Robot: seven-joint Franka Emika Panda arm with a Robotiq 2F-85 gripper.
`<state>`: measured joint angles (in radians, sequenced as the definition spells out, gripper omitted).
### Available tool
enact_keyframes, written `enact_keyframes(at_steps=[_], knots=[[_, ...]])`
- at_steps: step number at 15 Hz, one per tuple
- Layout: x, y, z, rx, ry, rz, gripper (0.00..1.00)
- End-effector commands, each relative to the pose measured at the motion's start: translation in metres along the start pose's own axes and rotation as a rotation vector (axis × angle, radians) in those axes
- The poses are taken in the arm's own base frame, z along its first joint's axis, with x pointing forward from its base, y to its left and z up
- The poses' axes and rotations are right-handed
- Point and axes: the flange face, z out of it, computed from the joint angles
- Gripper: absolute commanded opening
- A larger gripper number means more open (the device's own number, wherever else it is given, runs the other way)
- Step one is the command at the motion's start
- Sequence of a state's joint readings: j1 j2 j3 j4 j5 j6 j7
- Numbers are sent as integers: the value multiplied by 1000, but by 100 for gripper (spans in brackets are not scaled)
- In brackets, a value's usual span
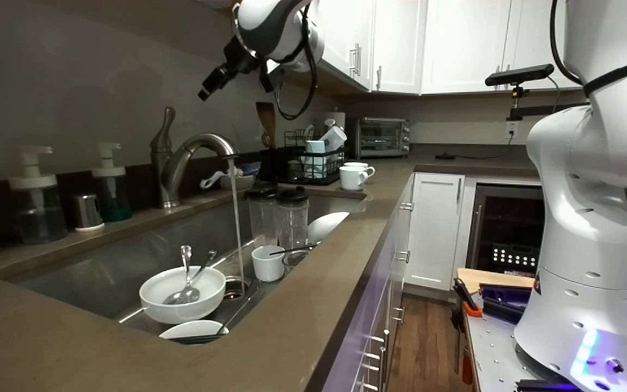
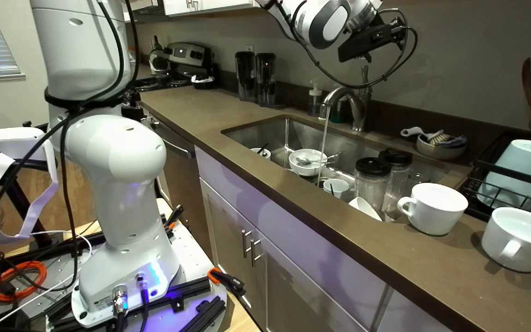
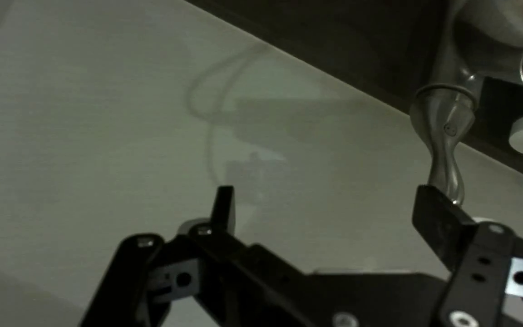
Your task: Push the faucet handle downwards
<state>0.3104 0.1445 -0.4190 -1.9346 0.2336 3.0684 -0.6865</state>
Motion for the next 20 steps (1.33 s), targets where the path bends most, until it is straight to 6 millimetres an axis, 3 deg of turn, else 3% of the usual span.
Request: enact_keyframes(at_steps=[1, 7, 8, 9, 10, 13, 18, 20], knots=[[17, 2, 4, -42, 41, -84, 100], [42, -19, 9, -22, 99, -88, 98], [46, -25, 9, -12, 108, -92, 80], [50, -31, 12, -5, 119, -96, 81], [53, -36, 15, 4, 126, -95, 69], [59, -47, 23, 26, 140, -100, 49], [57, -42, 40, 33, 142, -101, 15], [55, -39, 47, 37, 142, -99, 7]])
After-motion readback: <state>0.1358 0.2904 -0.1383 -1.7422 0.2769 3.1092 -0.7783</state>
